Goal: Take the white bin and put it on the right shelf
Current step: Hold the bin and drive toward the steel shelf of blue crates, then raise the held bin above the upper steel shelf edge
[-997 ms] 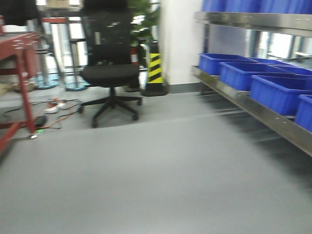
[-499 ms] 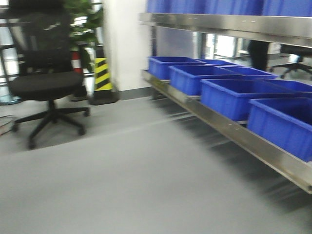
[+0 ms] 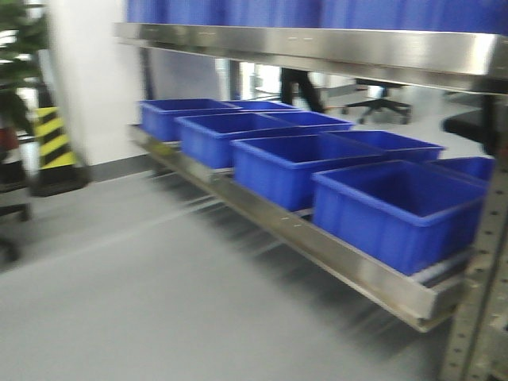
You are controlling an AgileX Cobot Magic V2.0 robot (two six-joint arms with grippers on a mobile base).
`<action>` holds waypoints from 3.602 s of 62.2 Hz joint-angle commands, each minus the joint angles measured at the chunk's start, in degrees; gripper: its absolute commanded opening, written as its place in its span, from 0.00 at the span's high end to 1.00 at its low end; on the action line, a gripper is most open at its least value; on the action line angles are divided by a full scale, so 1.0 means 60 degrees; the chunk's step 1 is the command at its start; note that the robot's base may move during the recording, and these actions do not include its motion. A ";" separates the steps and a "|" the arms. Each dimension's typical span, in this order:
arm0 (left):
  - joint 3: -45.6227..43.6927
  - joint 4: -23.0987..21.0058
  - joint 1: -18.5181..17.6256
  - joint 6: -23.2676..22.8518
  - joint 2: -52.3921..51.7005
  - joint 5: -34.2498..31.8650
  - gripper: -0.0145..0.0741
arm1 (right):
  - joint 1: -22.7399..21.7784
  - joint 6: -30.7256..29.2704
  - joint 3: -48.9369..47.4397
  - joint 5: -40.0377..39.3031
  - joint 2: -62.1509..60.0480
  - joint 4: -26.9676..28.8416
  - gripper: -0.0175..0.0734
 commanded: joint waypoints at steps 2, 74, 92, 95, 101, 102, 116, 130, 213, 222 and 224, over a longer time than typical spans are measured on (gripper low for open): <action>-0.0321 -0.1019 -0.0639 0.0180 -0.0410 0.3057 0.97 | 0.0434 -0.0149 -0.0341 0.1922 -0.0459 0.0684 0.75; -0.0321 -0.1019 -0.0639 0.0180 -0.0410 0.3041 0.97 | 0.0434 -0.0149 -0.0341 0.1911 -0.0438 0.0684 0.75; -0.0321 -0.1019 -0.0639 0.0180 -0.0410 0.3041 0.97 | 0.0434 -0.0149 -0.0341 0.1911 -0.0438 0.0684 0.75; -0.0321 -0.1019 -0.0639 0.0180 -0.0410 0.3041 0.97 | 0.0434 -0.0149 -0.0341 0.1911 -0.0438 0.0684 0.75; -0.0321 -0.1019 -0.0639 0.0180 -0.0410 0.3041 0.97 | 0.0434 -0.0149 -0.0341 0.1911 -0.0438 0.0684 0.75; -0.0321 -0.1019 -0.0639 0.0180 -0.0410 0.3041 0.97 | 0.0434 -0.0149 -0.0341 0.1911 -0.0438 0.0684 0.75; -0.0321 -0.1019 -0.0639 0.0180 -0.0410 0.3041 0.97 | 0.0434 -0.0149 -0.0341 0.1911 -0.0438 0.0684 0.75; -0.0321 -0.1019 -0.0639 0.0180 -0.0410 0.3041 0.97 | 0.0434 -0.0149 -0.0341 0.1911 -0.0438 0.0684 0.75; -0.0321 -0.1090 -0.0659 0.0180 -0.0410 0.3013 0.97 | 0.0426 -0.0149 -0.0341 0.1847 -0.0438 0.0724 0.75; -0.0321 -0.1090 -0.0659 0.0180 -0.0410 0.2971 0.97 | 0.0426 -0.0149 -0.0341 0.1839 -0.0438 0.0724 0.75; -0.0321 -0.1090 -0.0659 0.0180 -0.0410 0.2971 0.97 | 0.0426 -0.0149 -0.0341 0.1839 -0.0438 0.0724 0.75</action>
